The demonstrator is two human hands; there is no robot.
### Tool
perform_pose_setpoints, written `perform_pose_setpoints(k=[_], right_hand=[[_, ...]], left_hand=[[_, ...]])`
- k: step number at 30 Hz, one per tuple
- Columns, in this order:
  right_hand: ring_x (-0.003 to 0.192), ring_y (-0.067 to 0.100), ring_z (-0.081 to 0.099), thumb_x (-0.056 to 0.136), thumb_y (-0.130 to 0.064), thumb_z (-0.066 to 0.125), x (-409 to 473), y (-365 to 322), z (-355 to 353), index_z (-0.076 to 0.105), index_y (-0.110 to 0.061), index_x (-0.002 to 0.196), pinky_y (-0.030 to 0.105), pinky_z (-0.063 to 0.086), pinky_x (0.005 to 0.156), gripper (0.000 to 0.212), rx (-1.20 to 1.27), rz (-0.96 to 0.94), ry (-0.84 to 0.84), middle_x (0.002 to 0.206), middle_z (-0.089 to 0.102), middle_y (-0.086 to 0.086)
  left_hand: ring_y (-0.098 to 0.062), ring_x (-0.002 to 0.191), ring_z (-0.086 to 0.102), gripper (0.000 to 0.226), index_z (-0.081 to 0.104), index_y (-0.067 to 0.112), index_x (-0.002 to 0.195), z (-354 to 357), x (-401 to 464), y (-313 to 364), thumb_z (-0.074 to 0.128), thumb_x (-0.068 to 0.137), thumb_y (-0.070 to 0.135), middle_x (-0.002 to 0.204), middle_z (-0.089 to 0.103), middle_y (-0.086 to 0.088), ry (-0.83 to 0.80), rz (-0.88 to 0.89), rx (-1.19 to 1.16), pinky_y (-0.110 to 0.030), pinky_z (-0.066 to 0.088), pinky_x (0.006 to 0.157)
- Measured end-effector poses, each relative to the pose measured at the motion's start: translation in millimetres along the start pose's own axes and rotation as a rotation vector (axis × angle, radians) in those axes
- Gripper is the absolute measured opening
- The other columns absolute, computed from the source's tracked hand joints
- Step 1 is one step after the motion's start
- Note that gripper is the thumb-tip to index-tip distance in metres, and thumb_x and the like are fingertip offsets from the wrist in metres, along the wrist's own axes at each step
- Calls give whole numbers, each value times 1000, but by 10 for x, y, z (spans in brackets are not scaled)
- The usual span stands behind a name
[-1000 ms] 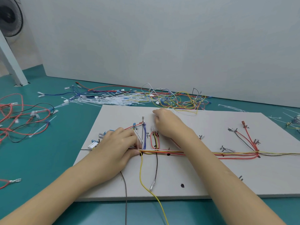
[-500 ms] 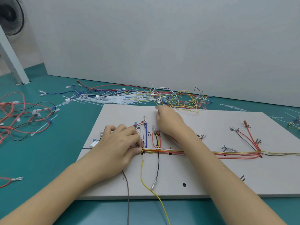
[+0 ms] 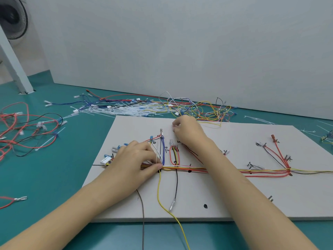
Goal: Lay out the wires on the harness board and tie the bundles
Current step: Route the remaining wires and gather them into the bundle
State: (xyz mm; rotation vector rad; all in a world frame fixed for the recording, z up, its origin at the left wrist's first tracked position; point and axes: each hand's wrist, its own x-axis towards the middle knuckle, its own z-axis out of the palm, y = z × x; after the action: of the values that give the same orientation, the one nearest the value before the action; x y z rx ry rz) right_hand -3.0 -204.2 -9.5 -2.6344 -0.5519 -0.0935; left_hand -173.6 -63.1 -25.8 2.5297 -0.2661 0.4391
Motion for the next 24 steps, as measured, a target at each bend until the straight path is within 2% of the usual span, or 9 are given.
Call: perform_pose_setpoints(k=[3,11,14,16,19,22,24], right_hand=[[122,27,53,92,0,48,21,46,-21,54,-6,134,36,43,100,43,196,64,31,135,55,12],[120,23,54,87,9,42,19,145,-32,60,-5,128,30,41,100,47,355,125,82,132,59,10],[118,23,55,90,4,45,26,136,-18,62,-6,125,30,42,97,41,320,104,53,129,61,10],[121,27,53,91,0,45,31,125,-17,62,-8,126,34,44,98,39,260,91,41,129,60,11],[122,37,47,92,-4,37,40,144,-8,60,-4,111,38,43,91,30,52,59,-6,125,57,18],[129,34,40,96,-5,31,24,187,6,52,-1,120,42,39,102,32,-104,22,-134,137,47,17],[115,33,49,92,-1,33,19,215,-9,56,-3,104,38,44,88,25,-114,-3,-122,121,55,17]], left_hand=[[-8,92,48,7,70,32,86,18,-16,11,65,90,34,90,55,21,3,7,4,-42,41,88],[-8,92,49,10,73,34,96,0,-10,8,65,91,31,91,59,20,3,16,-42,-41,42,86],[-10,92,50,11,75,34,96,-15,-6,-3,65,91,33,92,61,20,1,16,-36,-41,43,85],[-11,92,50,11,75,33,95,-15,-15,-10,65,90,34,91,60,20,-6,26,-22,-41,43,85],[-12,93,52,11,74,32,91,-20,-22,-11,63,91,36,91,58,20,-12,37,-22,-42,43,86],[-11,93,52,17,74,32,91,-28,-20,-4,59,91,40,91,57,20,-18,39,-24,-42,44,86],[-10,93,52,11,74,31,92,-25,-21,-6,63,92,35,91,57,20,-18,45,-24,-42,44,87]])
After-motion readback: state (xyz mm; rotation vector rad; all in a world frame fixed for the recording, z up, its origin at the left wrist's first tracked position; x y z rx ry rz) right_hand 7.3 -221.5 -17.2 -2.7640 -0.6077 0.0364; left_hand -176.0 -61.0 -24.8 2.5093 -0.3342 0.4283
